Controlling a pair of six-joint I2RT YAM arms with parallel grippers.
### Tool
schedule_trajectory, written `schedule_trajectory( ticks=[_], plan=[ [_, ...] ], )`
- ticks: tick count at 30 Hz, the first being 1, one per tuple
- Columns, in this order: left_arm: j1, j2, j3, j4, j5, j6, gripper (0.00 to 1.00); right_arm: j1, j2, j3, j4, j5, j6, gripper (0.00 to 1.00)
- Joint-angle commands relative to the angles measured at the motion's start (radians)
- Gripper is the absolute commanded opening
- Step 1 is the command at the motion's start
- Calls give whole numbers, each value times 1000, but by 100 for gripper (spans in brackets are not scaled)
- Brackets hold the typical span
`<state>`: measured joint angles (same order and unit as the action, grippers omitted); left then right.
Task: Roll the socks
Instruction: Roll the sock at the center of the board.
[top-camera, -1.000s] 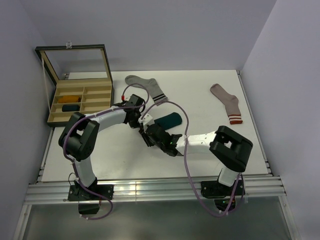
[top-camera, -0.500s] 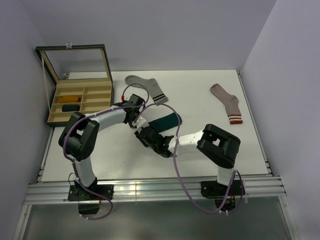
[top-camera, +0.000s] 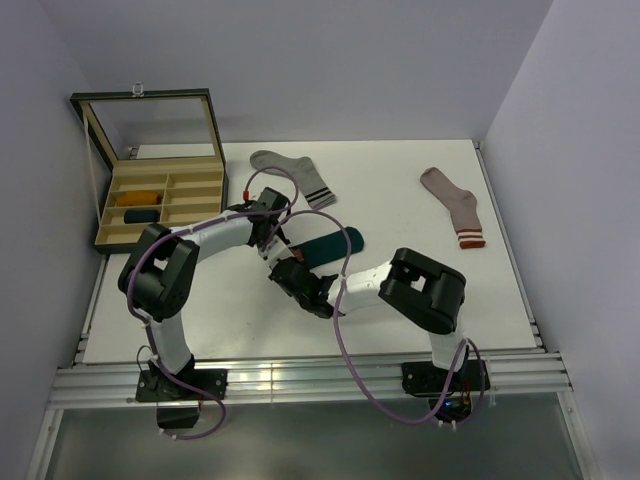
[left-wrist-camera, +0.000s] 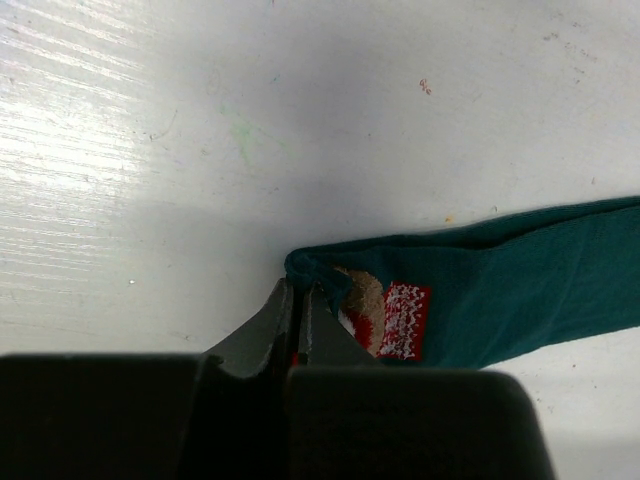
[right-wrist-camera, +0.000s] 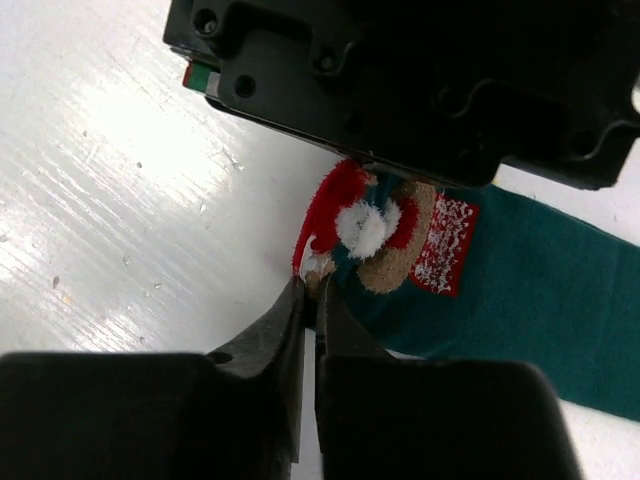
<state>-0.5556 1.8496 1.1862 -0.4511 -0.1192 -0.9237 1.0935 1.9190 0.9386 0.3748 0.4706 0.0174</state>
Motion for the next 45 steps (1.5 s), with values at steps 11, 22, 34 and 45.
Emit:
schedule_trajectory(
  ticks=[11,22,34,45],
  plan=[
    [68,-127,-82,38,50,-49,28,-184,-104,-37,-152,-450,210,0],
    [111,-341,-341,316,101,-184,58,-405,-60,-99,-33,-1059,478,0],
    [63,-369,-474,514,193,-218,53,-609,113,-245,426,-1328,892,0],
    [8,-279,-471,580,211,-205,51,-623,144,-181,271,-1300,836,0]
  ],
)
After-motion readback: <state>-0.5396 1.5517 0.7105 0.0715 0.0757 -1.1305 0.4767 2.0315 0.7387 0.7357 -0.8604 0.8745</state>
